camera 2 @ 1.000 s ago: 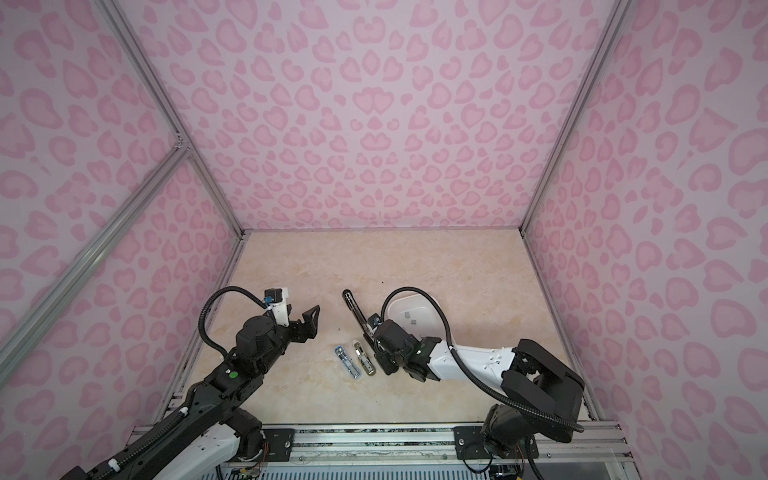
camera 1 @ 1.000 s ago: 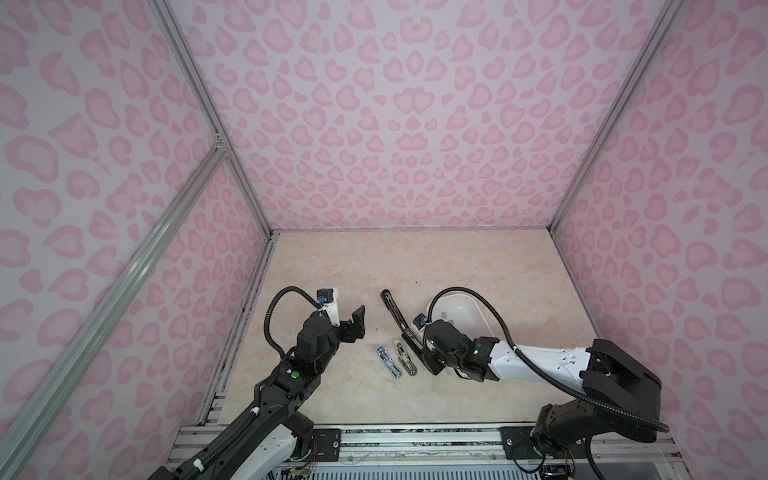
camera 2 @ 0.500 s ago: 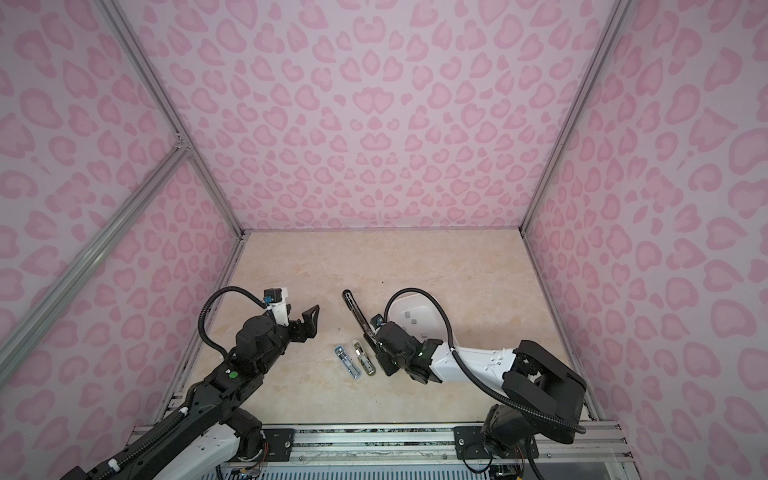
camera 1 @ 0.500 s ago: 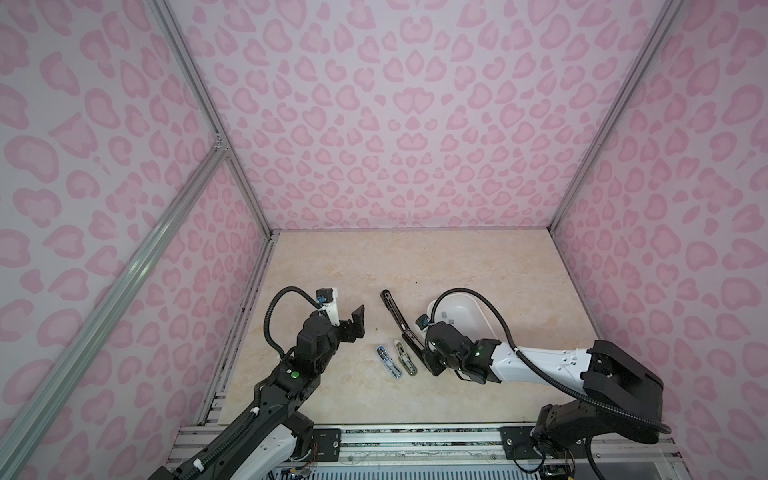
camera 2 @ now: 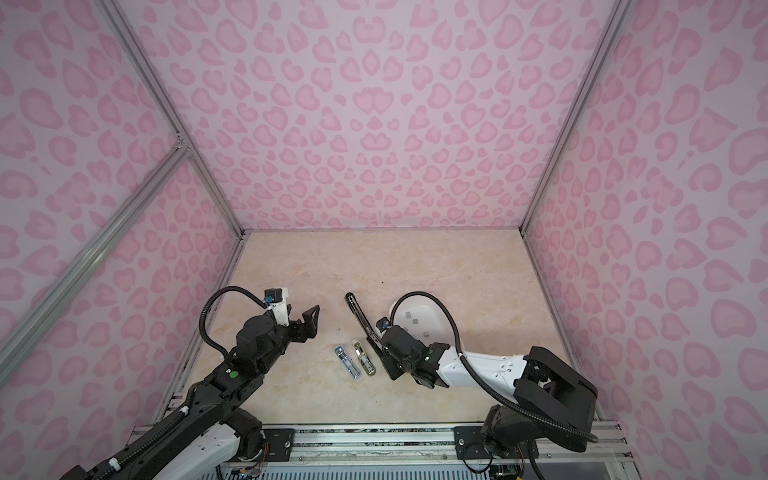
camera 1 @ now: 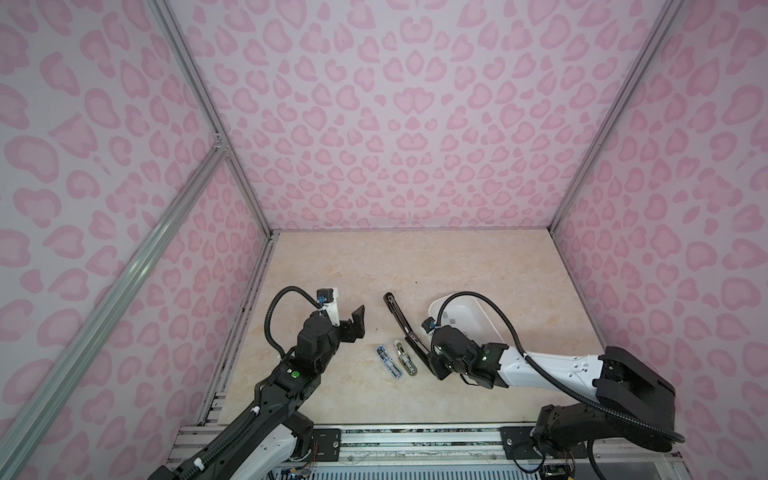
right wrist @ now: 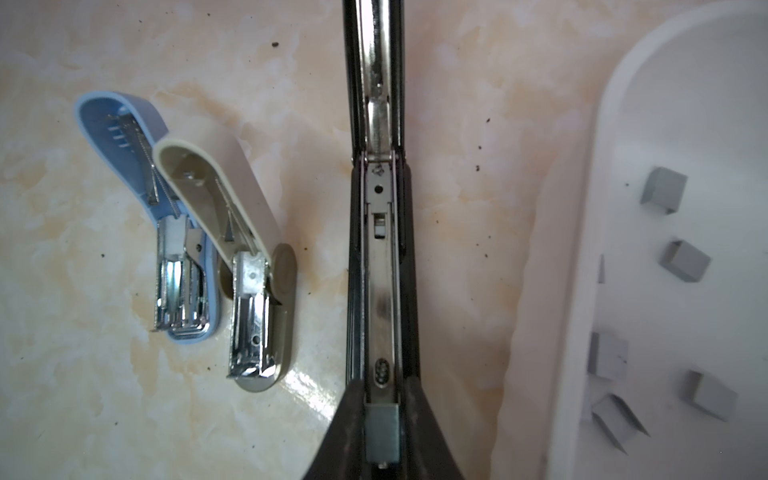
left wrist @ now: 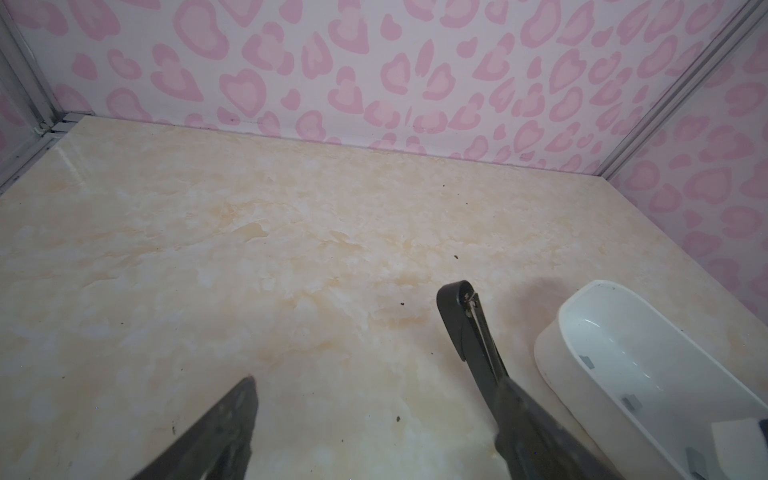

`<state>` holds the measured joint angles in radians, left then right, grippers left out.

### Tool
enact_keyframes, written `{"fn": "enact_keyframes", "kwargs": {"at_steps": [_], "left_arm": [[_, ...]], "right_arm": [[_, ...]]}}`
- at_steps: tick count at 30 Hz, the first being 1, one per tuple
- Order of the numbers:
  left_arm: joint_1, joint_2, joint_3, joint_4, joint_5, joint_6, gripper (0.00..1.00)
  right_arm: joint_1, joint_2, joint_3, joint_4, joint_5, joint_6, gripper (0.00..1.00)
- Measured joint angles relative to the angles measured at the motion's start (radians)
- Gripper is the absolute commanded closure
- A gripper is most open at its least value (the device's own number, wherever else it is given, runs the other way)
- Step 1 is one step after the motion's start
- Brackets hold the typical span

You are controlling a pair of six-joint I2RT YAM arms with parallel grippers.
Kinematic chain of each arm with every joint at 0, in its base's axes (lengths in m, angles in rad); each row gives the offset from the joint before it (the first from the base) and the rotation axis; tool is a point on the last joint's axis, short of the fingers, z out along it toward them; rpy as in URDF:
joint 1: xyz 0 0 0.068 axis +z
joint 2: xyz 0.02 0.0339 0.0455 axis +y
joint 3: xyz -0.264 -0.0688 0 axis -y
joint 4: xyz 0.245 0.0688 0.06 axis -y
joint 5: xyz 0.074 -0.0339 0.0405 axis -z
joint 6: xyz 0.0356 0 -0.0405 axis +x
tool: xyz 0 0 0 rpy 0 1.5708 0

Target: Load the staples into the stapler

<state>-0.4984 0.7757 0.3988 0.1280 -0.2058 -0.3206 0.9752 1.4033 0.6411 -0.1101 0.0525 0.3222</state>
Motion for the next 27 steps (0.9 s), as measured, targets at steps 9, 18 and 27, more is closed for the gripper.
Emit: {"fn": "enact_keyframes", "kwargs": {"at_steps": [9, 18, 27], "left_arm": [[0.000, -0.004, 0.000, -0.002, 0.000, 0.000, 0.10], [0.000, -0.021, -0.002, -0.005, 0.000, -0.001, 0.10], [0.000, -0.011, -0.007, 0.000, 0.000, -0.006, 0.10]], "right_arm": [[0.005, -0.044, 0.014, -0.051, 0.010, -0.001, 0.74], [-0.053, -0.161, 0.134, -0.149, 0.171, -0.012, 0.71], [-0.309, -0.070, 0.205, -0.180, 0.214, 0.007, 0.72]]}}
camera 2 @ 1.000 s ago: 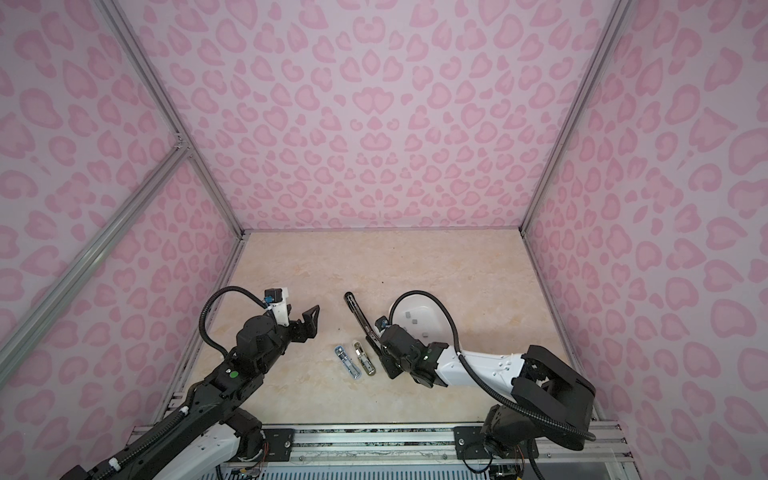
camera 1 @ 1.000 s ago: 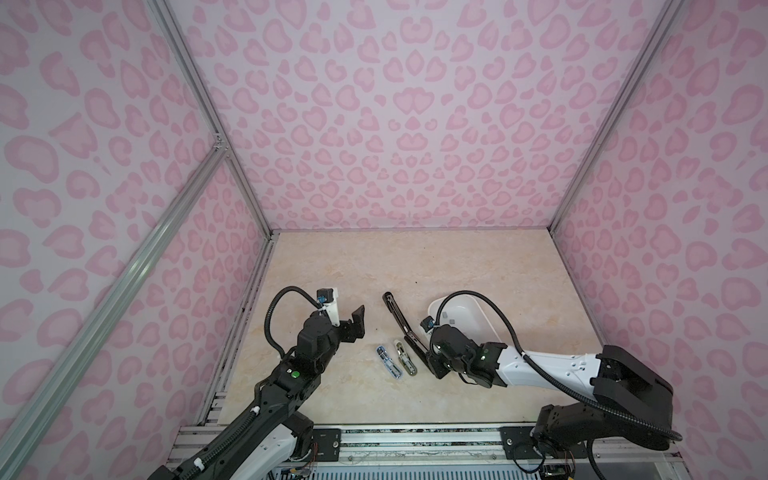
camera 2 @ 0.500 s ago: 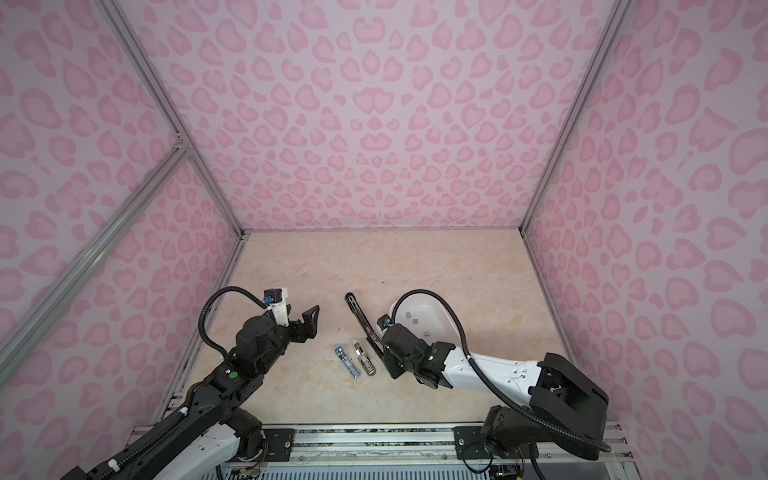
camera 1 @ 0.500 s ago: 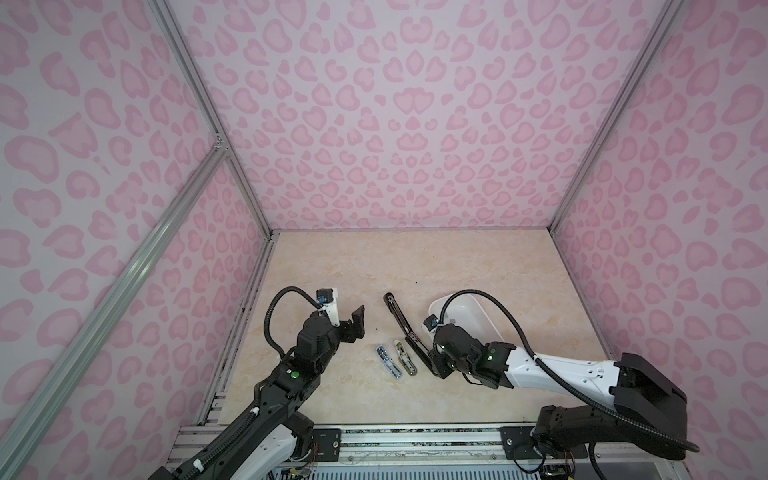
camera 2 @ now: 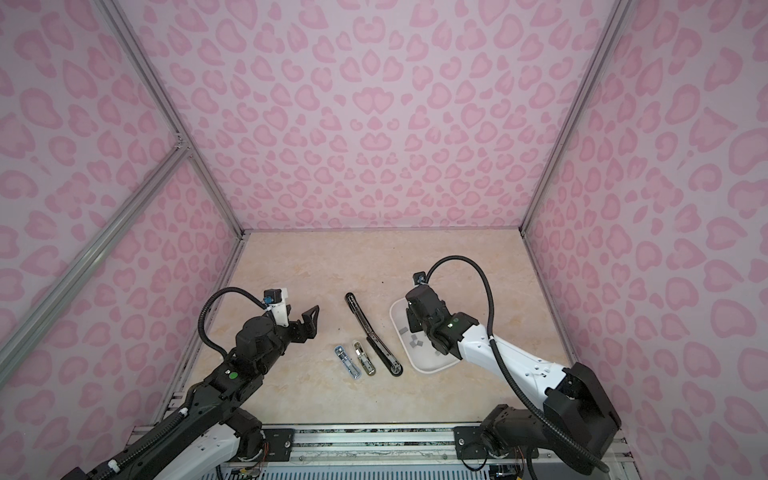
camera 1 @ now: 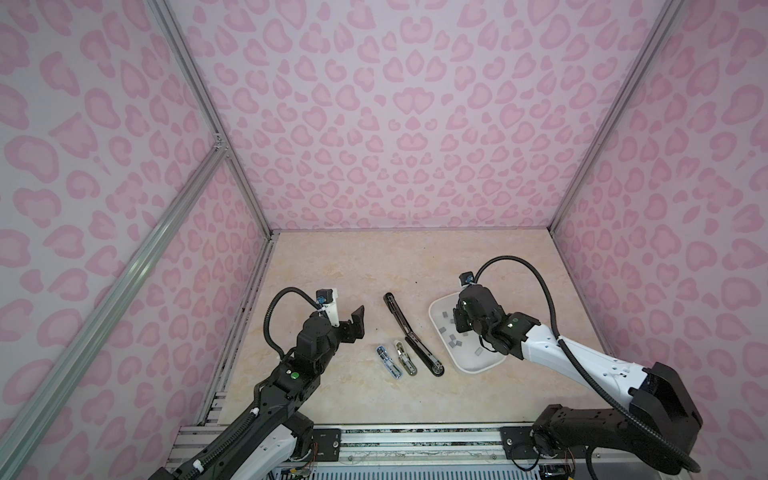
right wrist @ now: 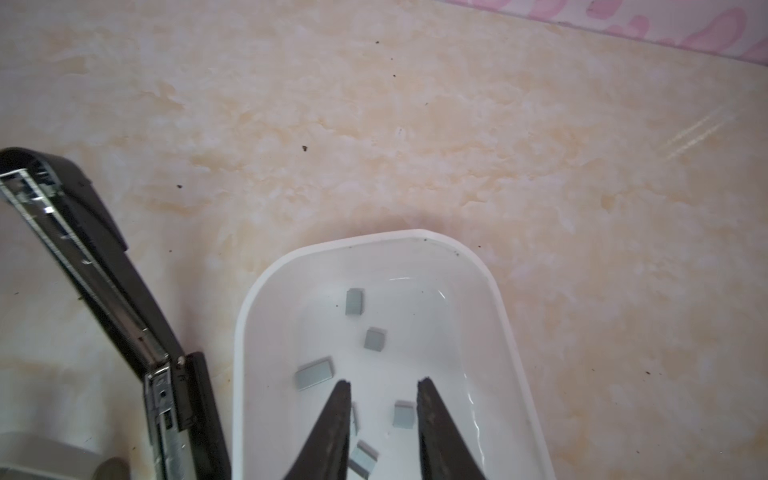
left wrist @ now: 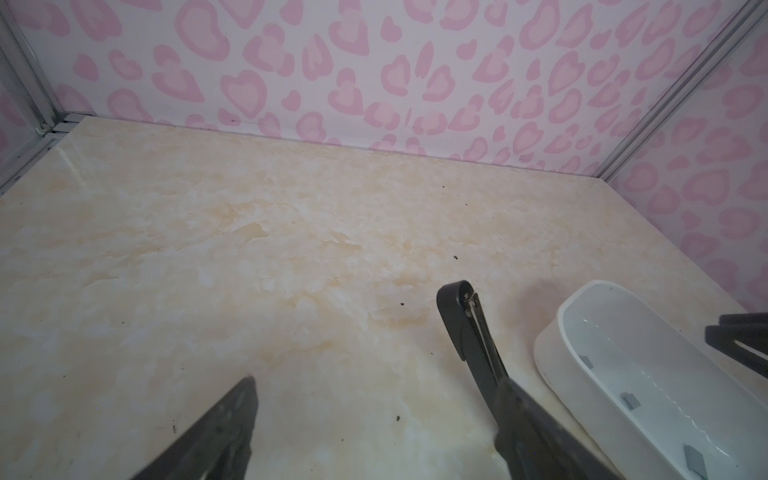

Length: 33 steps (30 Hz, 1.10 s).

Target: Load the staples into the stapler

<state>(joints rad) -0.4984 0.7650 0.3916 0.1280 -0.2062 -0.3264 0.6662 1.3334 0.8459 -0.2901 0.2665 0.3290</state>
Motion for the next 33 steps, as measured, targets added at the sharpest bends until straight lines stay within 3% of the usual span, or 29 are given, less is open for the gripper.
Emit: {"fn": "enact_keyframes", "kwargs": {"at_steps": [12, 17, 33], "left_arm": [[0.000, 0.029, -0.005, 0.000, -0.003, -0.006, 0.10], [0.000, 0.032, -0.003, 0.000, -0.003, -0.006, 0.10], [0.000, 0.027, -0.003, 0.000, -0.003, -0.007, 0.10]], "right_arm": [[-0.060, 0.332, 0.103, -0.020, -0.111, -0.005, 0.67], [-0.060, 0.355, 0.105, -0.019, -0.129, -0.009, 0.63], [-0.095, 0.381, 0.066, 0.019, -0.143, -0.008, 0.72]]}}
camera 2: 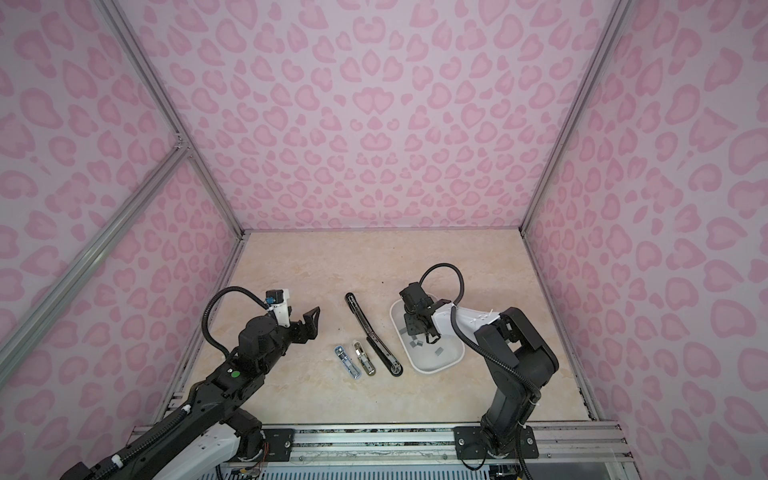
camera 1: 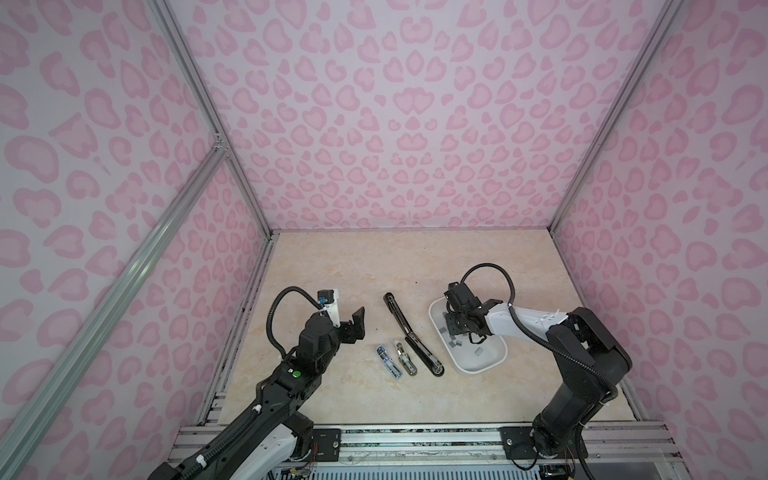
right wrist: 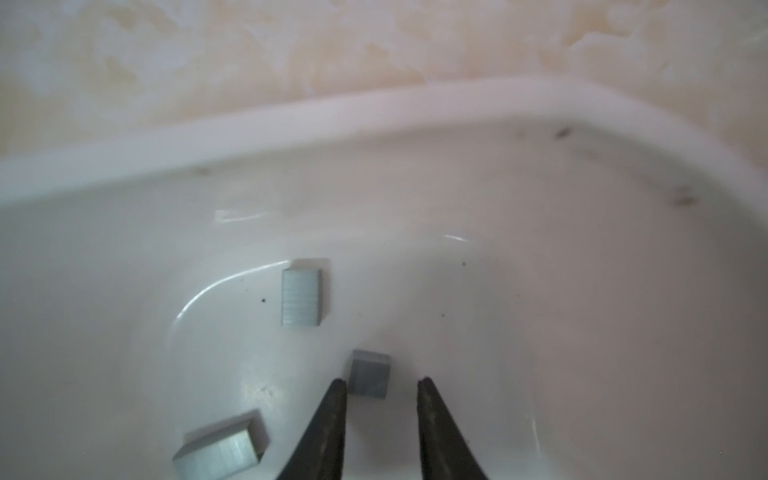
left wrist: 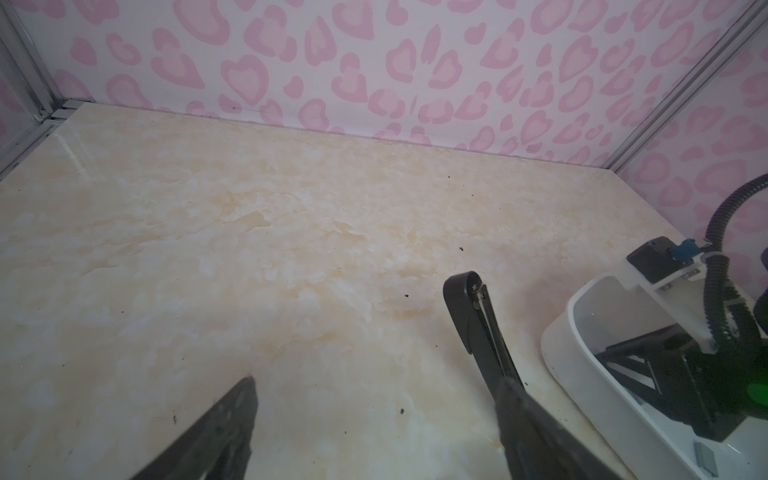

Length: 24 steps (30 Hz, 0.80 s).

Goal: Load the staples into the stapler
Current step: 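Move the right gripper back over the tray and lower toward a staple strip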

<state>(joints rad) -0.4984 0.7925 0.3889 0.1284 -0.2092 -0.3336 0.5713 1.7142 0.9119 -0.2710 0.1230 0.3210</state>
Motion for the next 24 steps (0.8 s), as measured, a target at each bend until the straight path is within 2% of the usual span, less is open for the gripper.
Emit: {"fn": "enact_keyframes", "kwargs": {"at_steps": [24], "left_arm": [[0.000, -0.023, 0.000, 0.000, 0.000, -0.007, 0.10]], "right_arm": [[-0.066, -0.053, -0.063, 0.011, 0.026, 0.008, 0.74]]}}
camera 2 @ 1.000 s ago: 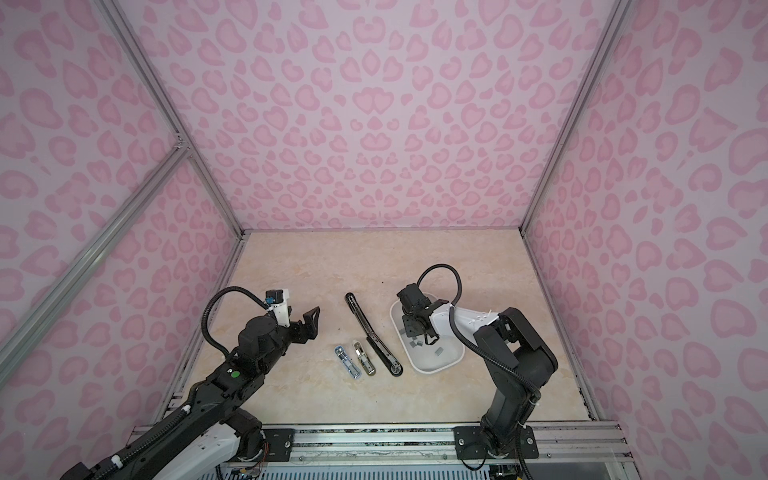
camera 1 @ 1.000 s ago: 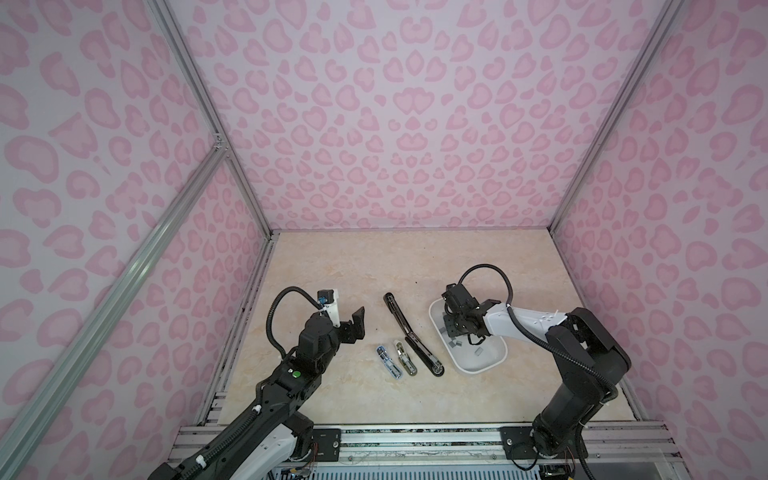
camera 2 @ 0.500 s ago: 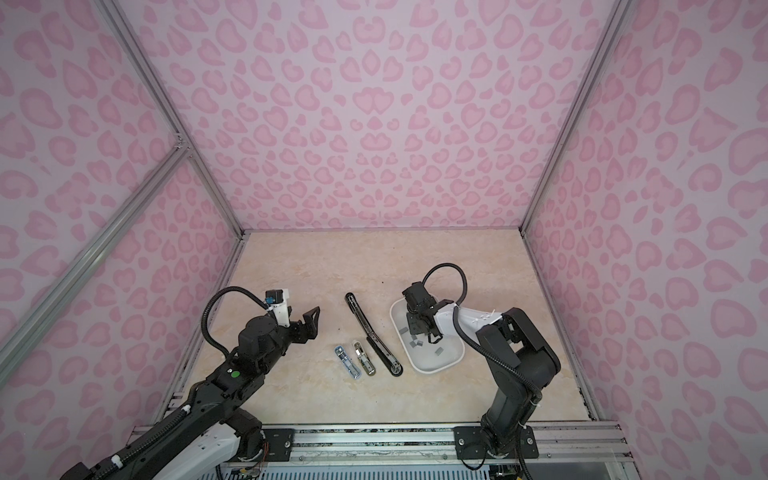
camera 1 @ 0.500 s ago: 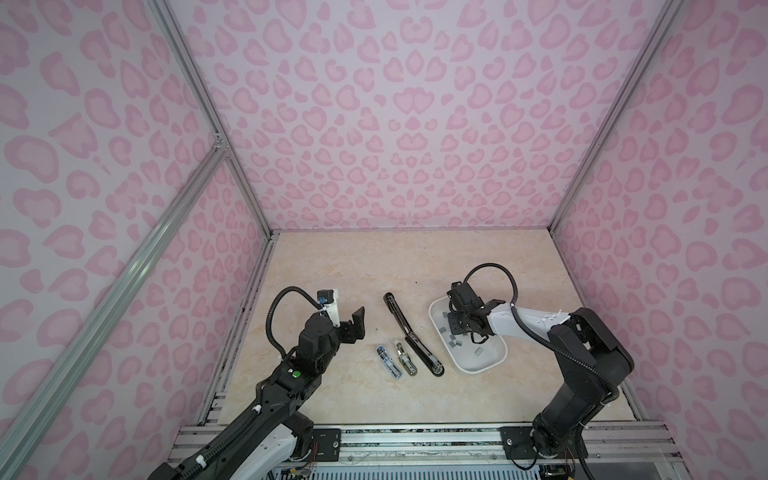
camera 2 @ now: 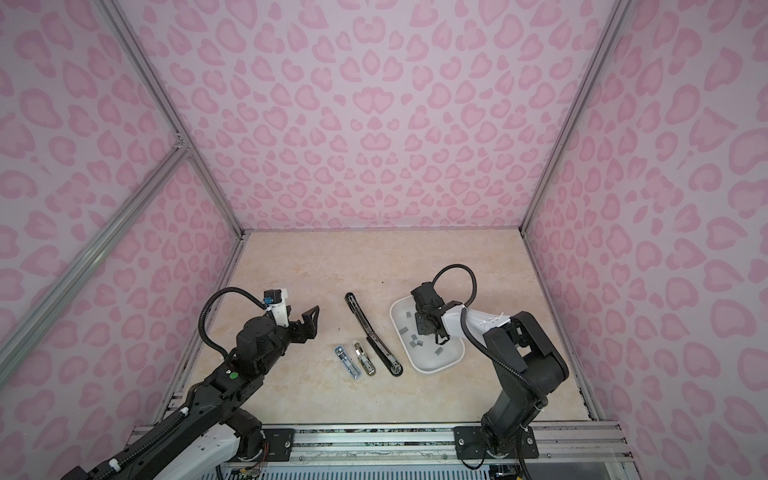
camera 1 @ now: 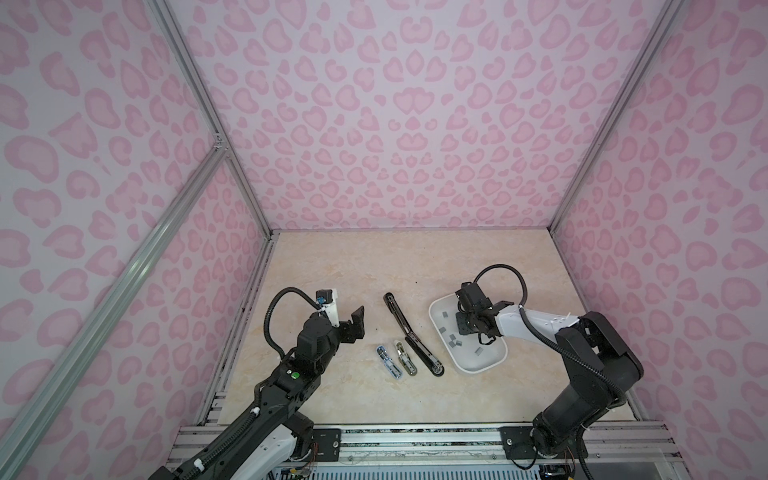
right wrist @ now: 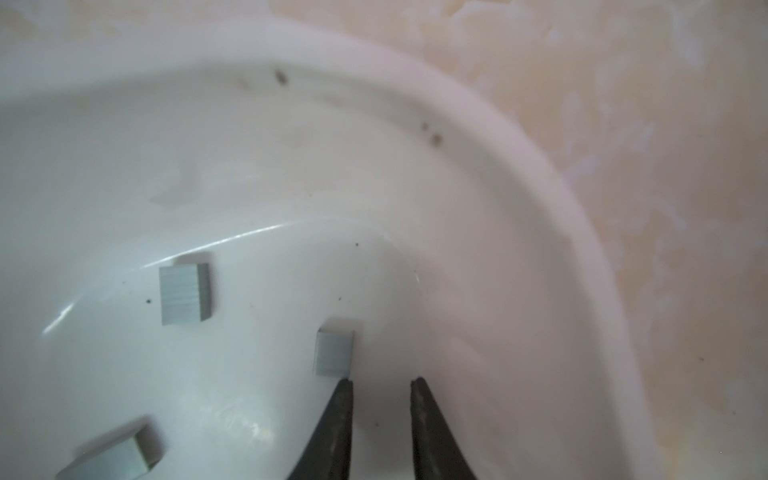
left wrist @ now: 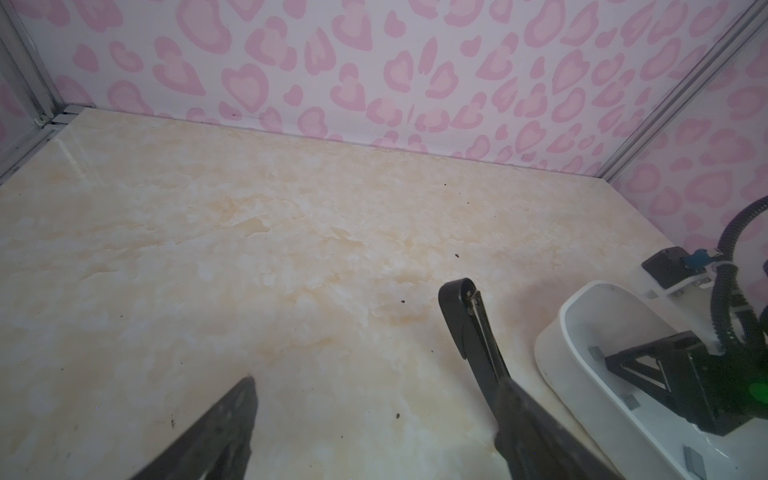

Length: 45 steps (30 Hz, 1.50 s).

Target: Load the staples into the stapler

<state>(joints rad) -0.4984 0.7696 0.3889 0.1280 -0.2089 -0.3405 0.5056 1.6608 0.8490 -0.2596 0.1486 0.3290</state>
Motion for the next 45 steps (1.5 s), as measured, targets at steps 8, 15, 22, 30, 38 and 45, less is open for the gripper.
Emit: {"fn": "enact_keyframes", "kwargs": {"at_steps": [8, 15, 22, 30, 38, 45], "left_arm": [[0.000, 0.019, 0.000, 0.000, 0.003, 0.000, 0.10], [0.000, 0.015, 0.000, 0.001, 0.003, 0.000, 0.10], [0.000, 0.032, 0.000, 0.001, 0.002, 0.000, 0.10], [0.000, 0.034, 0.000, 0.000, -0.001, 0.001, 0.10], [0.000, 0.011, 0.000, 0.000, -0.001, 0.002, 0.10], [0.000, 0.012, 0.000, 0.000, -0.001, 0.003, 0.10]], "right_arm": [[-0.003, 0.007, 0.013, 0.004, -0.006, 0.000, 0.73], [0.004, -0.119, -0.042, 0.023, 0.008, 0.000, 0.63], [0.005, -0.112, 0.003, 0.038, -0.004, -0.001, 0.53], [0.027, 0.111, 0.162, -0.024, 0.010, 0.018, 0.60], [0.044, 0.131, 0.183, -0.082, 0.065, 0.026, 0.62], [0.045, 0.135, 0.189, -0.092, 0.071, 0.026, 0.68]]}}
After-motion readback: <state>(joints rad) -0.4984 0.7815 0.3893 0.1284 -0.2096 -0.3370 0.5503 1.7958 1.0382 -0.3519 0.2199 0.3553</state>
